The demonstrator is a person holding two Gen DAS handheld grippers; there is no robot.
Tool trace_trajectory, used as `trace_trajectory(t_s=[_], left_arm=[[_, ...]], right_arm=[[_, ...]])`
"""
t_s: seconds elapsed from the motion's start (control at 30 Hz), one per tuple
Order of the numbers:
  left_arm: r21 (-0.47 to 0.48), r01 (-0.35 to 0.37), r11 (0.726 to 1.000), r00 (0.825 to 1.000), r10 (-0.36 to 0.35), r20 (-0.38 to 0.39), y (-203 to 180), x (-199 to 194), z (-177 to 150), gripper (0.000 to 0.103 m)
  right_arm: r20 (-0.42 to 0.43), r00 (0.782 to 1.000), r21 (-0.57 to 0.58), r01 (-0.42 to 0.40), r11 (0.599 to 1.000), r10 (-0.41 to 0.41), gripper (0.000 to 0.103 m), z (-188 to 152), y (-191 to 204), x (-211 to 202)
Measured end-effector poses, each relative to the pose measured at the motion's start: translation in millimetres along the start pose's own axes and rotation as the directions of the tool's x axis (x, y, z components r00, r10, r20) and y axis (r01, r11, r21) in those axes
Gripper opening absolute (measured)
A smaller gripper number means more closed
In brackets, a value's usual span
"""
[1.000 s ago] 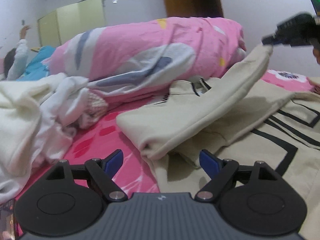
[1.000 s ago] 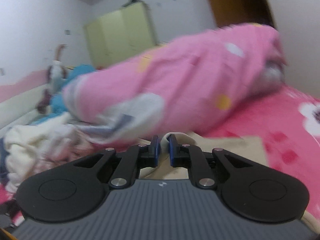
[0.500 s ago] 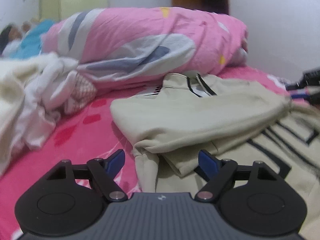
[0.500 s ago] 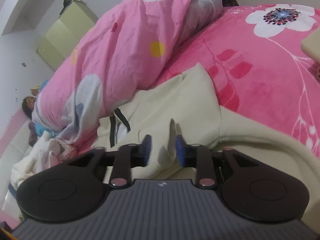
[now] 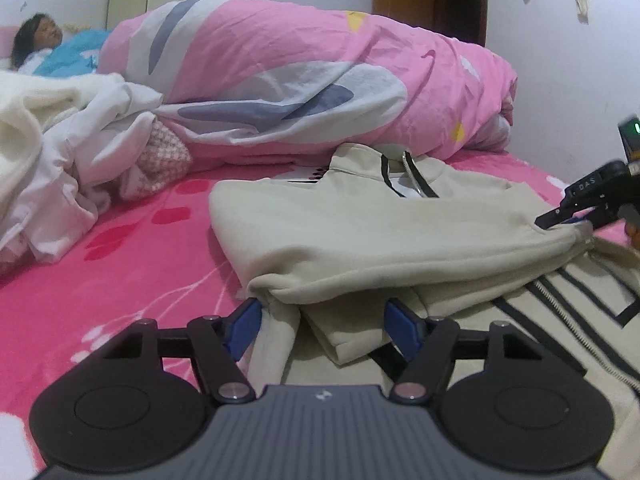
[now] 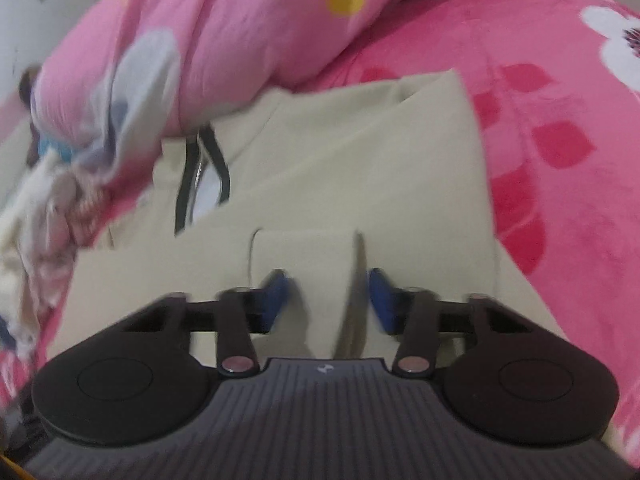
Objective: Fold clothes
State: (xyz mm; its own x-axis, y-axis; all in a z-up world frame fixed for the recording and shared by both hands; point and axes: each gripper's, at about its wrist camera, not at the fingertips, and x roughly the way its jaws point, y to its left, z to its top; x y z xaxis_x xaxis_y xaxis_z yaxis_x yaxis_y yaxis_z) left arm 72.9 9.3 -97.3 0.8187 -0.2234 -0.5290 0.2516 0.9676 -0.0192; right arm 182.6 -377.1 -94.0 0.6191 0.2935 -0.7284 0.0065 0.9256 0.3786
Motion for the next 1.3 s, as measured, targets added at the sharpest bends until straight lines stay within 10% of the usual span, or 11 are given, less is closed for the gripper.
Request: trace_trajectory(t_s=[0.2, 0.37, 1.03, 1.3], left_arm=[[0.051, -0.019, 0.999, 1.000, 0.018, 0.023, -7, 0, -3, 0.068], [0.073, -0.019, 0.997, 0.999, 0.017, 0.032, -11, -2, -5, 0.066], [0.042, 0.008, 0.999, 1.000, -0.009, 0.023, -3, -7, -4, 0.063], [0.017, 0.009, 1.000, 1.000, -0.009, 0.020, 2, -13, -4, 0.022]], right_arm=[[0.148, 0.986, -0.207, 0.106, 0.973, -0.076, 0.003, 2, 40, -30], [0.381, 0.919, -0.239, 0.209, 0.948, -0.106, 0.003, 17, 48, -76], [0.224, 0.910, -0.228, 0.397, 0.889, -0.349, 0.006, -13, -16, -4], [0.326, 0.888, -0.173, 0.394, 0.903, -0.325, 0.011, -10, 14, -50]])
